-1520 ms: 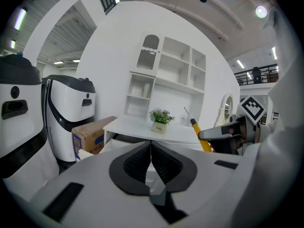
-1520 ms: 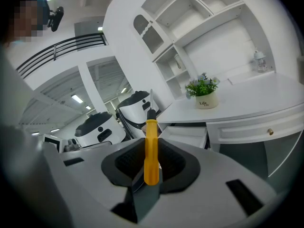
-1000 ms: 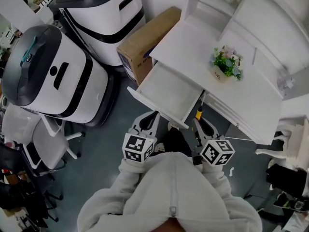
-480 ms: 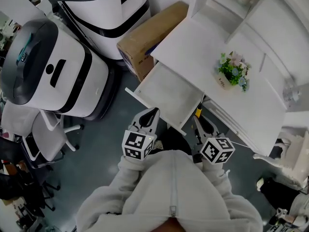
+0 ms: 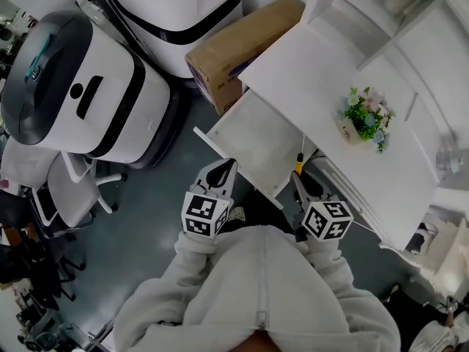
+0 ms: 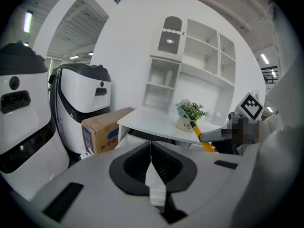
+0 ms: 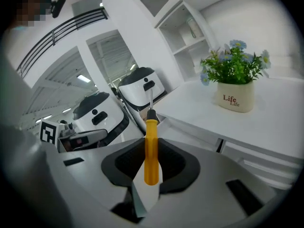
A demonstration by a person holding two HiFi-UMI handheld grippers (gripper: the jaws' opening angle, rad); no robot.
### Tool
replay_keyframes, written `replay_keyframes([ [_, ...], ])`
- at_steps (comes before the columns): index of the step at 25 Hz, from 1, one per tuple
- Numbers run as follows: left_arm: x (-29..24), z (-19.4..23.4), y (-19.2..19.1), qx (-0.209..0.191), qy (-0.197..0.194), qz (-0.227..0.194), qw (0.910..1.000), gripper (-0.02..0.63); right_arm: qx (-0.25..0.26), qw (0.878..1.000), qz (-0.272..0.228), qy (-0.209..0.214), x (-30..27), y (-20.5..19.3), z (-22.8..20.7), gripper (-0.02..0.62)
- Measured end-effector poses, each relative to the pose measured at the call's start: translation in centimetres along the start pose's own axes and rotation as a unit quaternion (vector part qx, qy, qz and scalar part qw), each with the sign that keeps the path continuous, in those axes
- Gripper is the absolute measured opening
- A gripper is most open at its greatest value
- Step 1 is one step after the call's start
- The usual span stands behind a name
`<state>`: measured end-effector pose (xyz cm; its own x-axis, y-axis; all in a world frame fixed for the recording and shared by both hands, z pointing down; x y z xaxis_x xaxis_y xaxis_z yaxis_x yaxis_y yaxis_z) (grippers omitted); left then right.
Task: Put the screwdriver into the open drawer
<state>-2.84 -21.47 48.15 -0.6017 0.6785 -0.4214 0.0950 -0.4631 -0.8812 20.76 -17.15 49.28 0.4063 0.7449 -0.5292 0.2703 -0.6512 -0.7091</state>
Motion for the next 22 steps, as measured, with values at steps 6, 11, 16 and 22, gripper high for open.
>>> replay_keyframes([
  [6, 0.5, 0.9, -1.1, 0.01, 0.025, 0.013, 0.9995, 0.018, 0.019, 0.998, 0.06, 0.031, -4.1, -0.7, -1.1, 0.097],
  [11, 1.5, 1.4, -1.9, 0.021, 0.05, 0.021, 0.9983, 0.018, 0.057, 0.99, 0.124, 0.043, -8.5, -2.2, -2.1, 0.097],
  [16, 1.7, 1.5, -2.2, 0.027, 0.061, 0.028, 0.9974, 0.018, 0.102, 0.976, 0.188, 0.046, -12.5, -4.0, -2.9, 0.097],
  [22, 1.5, 1.7, -2.0, 0.027, 0.07, 0.035, 0.9966, 0.018, 0.134, 0.961, 0.24, 0.037, -17.0, -5.2, -3.9, 0.097],
])
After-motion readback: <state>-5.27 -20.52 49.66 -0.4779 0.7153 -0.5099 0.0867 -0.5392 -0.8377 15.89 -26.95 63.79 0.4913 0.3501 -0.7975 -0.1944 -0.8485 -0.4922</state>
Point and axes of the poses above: the fingertips, and each gripper's own axes: x backward along the fingers, z to its left, y out of its top, the point moved 7 cm from there along x, backward along the fingers, and after that the axes turned 3 degrees about -z, right-handed, at the moved point
